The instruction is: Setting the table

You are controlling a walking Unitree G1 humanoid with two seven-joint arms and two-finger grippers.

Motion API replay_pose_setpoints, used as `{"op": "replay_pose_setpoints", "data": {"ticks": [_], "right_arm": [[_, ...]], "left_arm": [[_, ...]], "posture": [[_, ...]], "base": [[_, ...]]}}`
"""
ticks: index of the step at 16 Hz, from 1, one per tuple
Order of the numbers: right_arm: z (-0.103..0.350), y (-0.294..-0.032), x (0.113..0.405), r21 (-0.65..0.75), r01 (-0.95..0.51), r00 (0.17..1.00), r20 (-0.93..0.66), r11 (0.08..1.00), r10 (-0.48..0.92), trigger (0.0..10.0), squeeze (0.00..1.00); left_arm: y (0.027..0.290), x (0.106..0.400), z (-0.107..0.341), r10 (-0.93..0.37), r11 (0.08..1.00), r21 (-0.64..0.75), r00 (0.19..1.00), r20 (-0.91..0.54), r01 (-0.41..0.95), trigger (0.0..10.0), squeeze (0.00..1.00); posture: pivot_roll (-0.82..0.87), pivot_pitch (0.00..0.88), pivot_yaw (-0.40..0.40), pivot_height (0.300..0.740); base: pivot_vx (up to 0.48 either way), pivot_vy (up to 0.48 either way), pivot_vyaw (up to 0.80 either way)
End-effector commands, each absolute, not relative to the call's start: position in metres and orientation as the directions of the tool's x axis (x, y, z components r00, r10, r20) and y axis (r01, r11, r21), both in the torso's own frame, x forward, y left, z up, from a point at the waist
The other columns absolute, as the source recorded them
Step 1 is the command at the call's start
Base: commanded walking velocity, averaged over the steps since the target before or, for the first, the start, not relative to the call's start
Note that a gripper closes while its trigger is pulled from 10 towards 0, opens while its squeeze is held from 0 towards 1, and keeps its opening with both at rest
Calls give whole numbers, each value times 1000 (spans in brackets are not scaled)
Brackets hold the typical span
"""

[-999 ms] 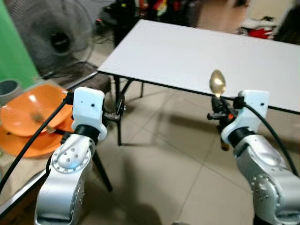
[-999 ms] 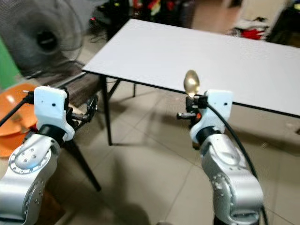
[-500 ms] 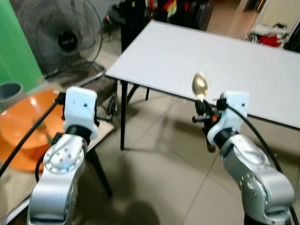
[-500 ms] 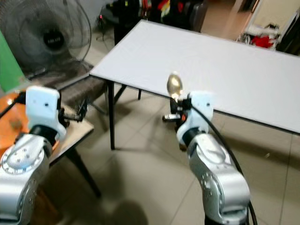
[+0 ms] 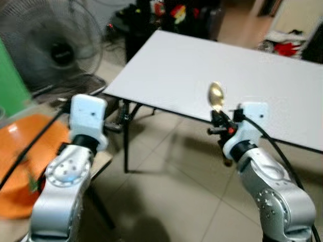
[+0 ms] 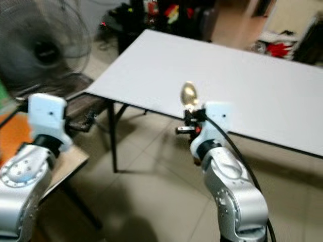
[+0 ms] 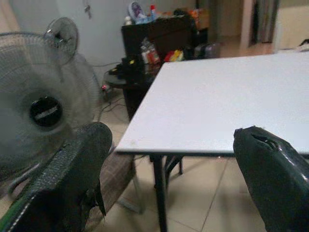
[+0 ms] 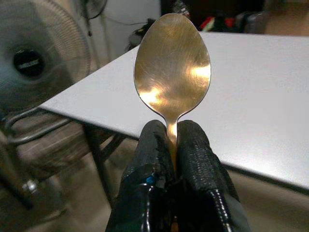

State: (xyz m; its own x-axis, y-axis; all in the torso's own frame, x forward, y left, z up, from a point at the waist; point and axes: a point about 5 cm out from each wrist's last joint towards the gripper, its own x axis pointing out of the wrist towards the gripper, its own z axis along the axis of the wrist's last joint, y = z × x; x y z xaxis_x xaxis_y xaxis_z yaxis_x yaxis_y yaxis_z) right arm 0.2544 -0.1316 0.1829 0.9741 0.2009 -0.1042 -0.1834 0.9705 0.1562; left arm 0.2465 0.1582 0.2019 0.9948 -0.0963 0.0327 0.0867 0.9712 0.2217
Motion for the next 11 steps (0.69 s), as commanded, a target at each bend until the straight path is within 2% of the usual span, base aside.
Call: {"op": "replay_pose_setpoints", "data": {"ticks": [1, 3, 9, 11], "right_arm": [[185, -142, 254, 143, -144, 982, -98, 979, 159, 10000, 0], [183, -144, 257, 138, -137, 982, -113, 981, 153, 10000, 0], [178, -152, 262, 128, -69, 983, -159, 989, 89, 10000, 0], [175, -153, 262, 139, -62, 980, -178, 988, 86, 10000, 0]], "left_arm": [[150, 246, 203, -135, 968, 218, 990, 39, 124, 10000, 0], [148, 245, 201, -140, 968, 217, 989, 37, 129, 10000, 0], [145, 246, 197, -163, 964, 214, 987, 20, 155, 10000, 0], [145, 246, 196, -166, 963, 216, 986, 14, 159, 10000, 0]], "posture": [[-31, 57, -58, 740], [-35, 55, -70, 740], [-49, 63, -41, 740], [-51, 64, -41, 740]], "base": [[352, 0, 0], [352, 0, 0], [349, 0, 0], [345, 0, -794]]}}
